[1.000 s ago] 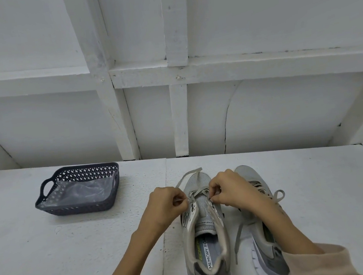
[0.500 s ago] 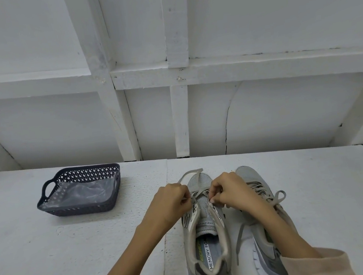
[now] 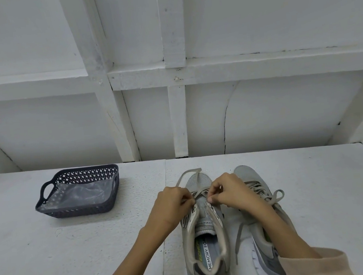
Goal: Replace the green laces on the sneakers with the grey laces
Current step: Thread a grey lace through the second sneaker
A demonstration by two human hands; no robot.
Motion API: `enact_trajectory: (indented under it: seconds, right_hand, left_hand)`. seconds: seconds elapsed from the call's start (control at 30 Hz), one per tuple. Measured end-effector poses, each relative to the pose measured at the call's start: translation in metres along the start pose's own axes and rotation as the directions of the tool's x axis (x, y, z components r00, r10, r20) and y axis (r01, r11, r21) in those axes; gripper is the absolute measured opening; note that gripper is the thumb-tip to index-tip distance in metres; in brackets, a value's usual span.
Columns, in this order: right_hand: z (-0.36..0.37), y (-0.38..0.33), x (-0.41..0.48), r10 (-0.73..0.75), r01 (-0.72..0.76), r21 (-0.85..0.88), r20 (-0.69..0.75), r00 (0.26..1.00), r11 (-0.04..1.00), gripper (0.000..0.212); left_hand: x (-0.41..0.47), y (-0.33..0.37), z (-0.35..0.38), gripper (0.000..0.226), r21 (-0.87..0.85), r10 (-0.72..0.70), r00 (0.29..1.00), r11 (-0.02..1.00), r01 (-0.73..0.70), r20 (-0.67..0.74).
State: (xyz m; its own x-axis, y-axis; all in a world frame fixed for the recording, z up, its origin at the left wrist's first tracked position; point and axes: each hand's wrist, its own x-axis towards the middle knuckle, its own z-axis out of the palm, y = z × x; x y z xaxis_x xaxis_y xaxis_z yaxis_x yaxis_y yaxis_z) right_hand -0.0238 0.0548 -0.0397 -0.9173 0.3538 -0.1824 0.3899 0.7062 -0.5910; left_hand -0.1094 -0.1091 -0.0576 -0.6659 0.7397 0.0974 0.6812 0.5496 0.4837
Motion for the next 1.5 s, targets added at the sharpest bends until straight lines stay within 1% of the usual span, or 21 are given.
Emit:
enact_trajectory:
  seconds: [0.1,0.2,0.33,0.4,0.43,0.5,0.53,0.57,0.6,0.67,0.73,0.8,0.97,1.1,1.2,1.27,1.37,1.43,1.5]
  right_hand:
    - [0.002,-0.008,-0.002,0.01,-0.015,-0.087,-0.057,0.998,0.996,0.02]
    - [0.0,-0.017,-0.005,0.038,-0.043,-0.136,-0.035,0.999,0.99,0.023]
    - [-0.001,-0.026,-0.004,0.09,-0.089,-0.164,0.001,0.996,0.982,0.025]
    - [0.0,-0.033,-0.003,0.093,-0.09,-0.21,0.007,0.996,0.974,0.029]
    - [0.001,-0.037,-0.003,0.076,-0.072,-0.251,0.007,0.997,0.965,0.028]
    - [0.003,-0.044,-0.003,0.016,-0.013,-0.347,0.008,1.0,0.938,0.019]
    - [0.004,-0.048,-0.004,-0.008,0.012,-0.398,0.011,1.0,0.917,0.015]
    - [0.006,-0.05,-0.005,-0.022,0.024,-0.444,0.009,1.0,0.896,0.018]
    - [0.008,-0.052,-0.006,-0.031,0.03,-0.482,0.007,1.0,0.876,0.023]
    - [0.013,-0.052,-0.008,-0.043,0.039,-0.542,0.005,0.999,0.839,0.028]
    - [0.016,-0.051,-0.01,-0.055,0.05,-0.593,0.009,0.998,0.803,0.03]
    - [0.018,-0.051,-0.011,-0.059,0.058,-0.623,0.018,0.998,0.78,0.03]
    - [0.026,-0.051,-0.014,-0.083,0.091,-0.625,0.043,0.996,0.775,0.026]
    - [0.022,-0.05,-0.012,-0.073,0.09,-0.622,0.052,0.996,0.778,0.029]
    - [0.019,-0.051,-0.011,-0.077,0.085,-0.614,0.039,0.996,0.785,0.028]
    - [0.018,-0.05,-0.012,-0.063,0.065,-0.593,0.024,0.998,0.802,0.026]
    - [0.014,-0.044,-0.016,-0.075,0.026,-0.523,-0.072,0.995,0.852,0.023]
    - [0.012,-0.038,-0.017,-0.079,0.005,-0.476,-0.135,0.988,0.879,0.02]
    - [0.011,-0.034,-0.018,-0.043,-0.027,-0.413,-0.161,0.986,0.911,0.018]
  left_hand:
    - [0.003,0.003,-0.003,0.034,0.015,-0.05,0.999,0.999,0.05,-0.005]
    - [0.008,0.008,-0.007,0.041,0.029,-0.073,0.996,0.997,0.072,0.041]
    - [0.014,0.013,-0.015,0.034,0.032,-0.134,0.98,0.991,0.131,0.146]
    - [0.019,0.02,-0.02,0.029,0.071,-0.159,0.966,0.987,0.147,0.202]
    - [0.021,0.024,-0.022,0.027,0.106,-0.169,0.959,0.983,0.148,0.228]
    - [0.027,0.031,-0.024,0.022,0.169,-0.187,0.947,0.975,0.146,0.26]
    - [0.029,0.034,-0.024,0.025,0.187,-0.2,0.941,0.971,0.152,0.272]
    - [0.031,0.036,-0.024,0.028,0.201,-0.204,0.938,0.968,0.15,0.282]
    - [0.033,0.036,-0.023,0.025,0.215,-0.191,0.94,0.968,0.131,0.284]
    - [0.035,0.033,-0.023,0.007,0.245,-0.166,0.943,0.965,0.095,0.287]
    - [0.033,0.026,-0.023,0.018,0.245,-0.139,0.95,0.967,0.069,0.281]
    - [0.03,0.019,-0.021,0.021,0.242,-0.128,0.95,0.969,0.058,0.285]
    - [0.025,0.018,-0.013,0.023,0.282,-0.156,0.945,0.957,0.073,0.287]
    - [0.025,0.017,-0.014,0.022,0.28,-0.131,0.954,0.959,0.052,0.27]
    - [0.021,0.018,-0.015,0.027,0.309,-0.12,0.965,0.95,0.043,0.234]
    - [0.017,0.017,-0.015,0.026,0.315,-0.088,0.98,0.949,0.028,0.177]
    - [0.011,0.013,-0.014,0.018,0.218,-0.028,0.996,0.976,0.01,0.08]
    - [0.006,0.013,-0.012,0.016,0.108,-0.05,0.999,0.993,0.048,0.02]
    - [0.0,0.013,-0.008,0.011,-0.011,-0.077,0.996,0.997,0.076,-0.04]
